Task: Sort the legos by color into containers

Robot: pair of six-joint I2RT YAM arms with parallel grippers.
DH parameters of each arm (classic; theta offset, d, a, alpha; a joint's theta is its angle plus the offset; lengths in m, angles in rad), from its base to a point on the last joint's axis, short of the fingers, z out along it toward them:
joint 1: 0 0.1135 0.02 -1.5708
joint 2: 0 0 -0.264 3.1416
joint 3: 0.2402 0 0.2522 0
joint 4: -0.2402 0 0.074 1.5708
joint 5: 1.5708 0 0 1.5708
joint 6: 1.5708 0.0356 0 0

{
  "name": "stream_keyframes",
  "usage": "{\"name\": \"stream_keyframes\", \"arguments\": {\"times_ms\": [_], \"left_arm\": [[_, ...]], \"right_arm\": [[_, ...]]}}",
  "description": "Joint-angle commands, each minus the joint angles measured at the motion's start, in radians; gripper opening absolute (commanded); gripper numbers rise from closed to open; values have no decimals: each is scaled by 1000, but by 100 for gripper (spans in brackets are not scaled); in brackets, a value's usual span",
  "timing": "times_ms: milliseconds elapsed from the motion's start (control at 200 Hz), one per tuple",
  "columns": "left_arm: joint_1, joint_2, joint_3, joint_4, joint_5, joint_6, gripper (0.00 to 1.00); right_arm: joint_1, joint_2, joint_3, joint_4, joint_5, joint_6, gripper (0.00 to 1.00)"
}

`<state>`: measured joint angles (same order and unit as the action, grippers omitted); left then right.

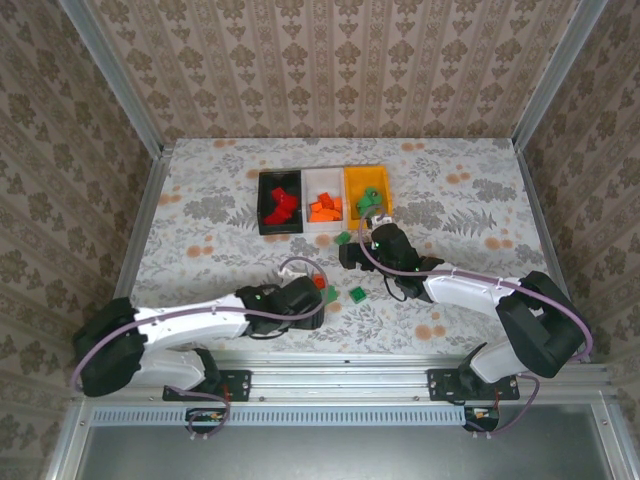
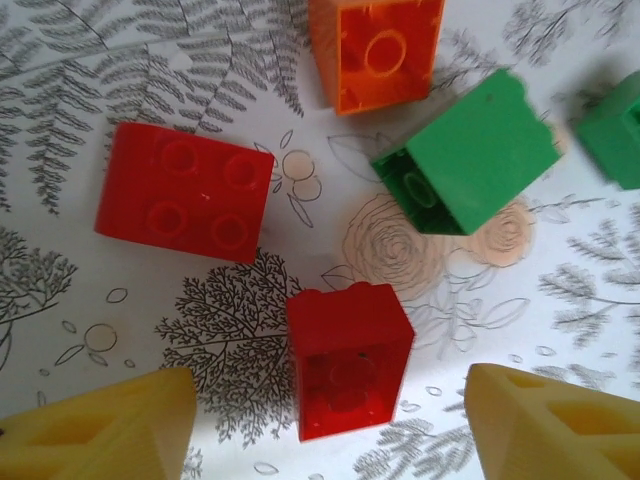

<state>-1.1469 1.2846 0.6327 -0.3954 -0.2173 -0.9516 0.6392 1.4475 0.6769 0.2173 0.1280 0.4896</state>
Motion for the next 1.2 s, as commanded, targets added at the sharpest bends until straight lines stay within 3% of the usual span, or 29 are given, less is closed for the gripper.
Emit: {"name": "stream_keyframes", "arguments": {"times_ms": [0,125,315,450,605,735,795,890,970,1085,1195], "left_arm": [[-33,78,43,6,-101,-85,64],[-50,147,65,-16,-155,-130,50],[-50,229,83,18,-169,-129,44],[-52,259,117,-19,-180,-119,33],[-68,185,132,-77,-194,-114,22],[-66,10,205,-241,-289,-28,22],[16,-71,222,-272,-265,74,25],[283,-122,237,-220,-104,230,25],[436,-84,292,-140,-36,348,25],[568,97,452,-91,46,456,24],[634,280,621,-68,136,510,23]], "right_arm": [[5,-20,9,-19,25,-14,98],[5,-21,9,-20,22,-16,98],[5,-24,9,-19,19,-14,98],[5,-24,8,-18,19,-14,98],[5,-24,7,-21,23,-16,98],[5,-29,6,-21,30,-19,98],[5,-27,6,-17,29,-17,98],[5,-14,10,-13,20,-13,98],[5,-6,13,-12,14,-13,98],[5,-7,12,-11,17,-12,98],[5,-6,12,-11,16,-11,98]]}}
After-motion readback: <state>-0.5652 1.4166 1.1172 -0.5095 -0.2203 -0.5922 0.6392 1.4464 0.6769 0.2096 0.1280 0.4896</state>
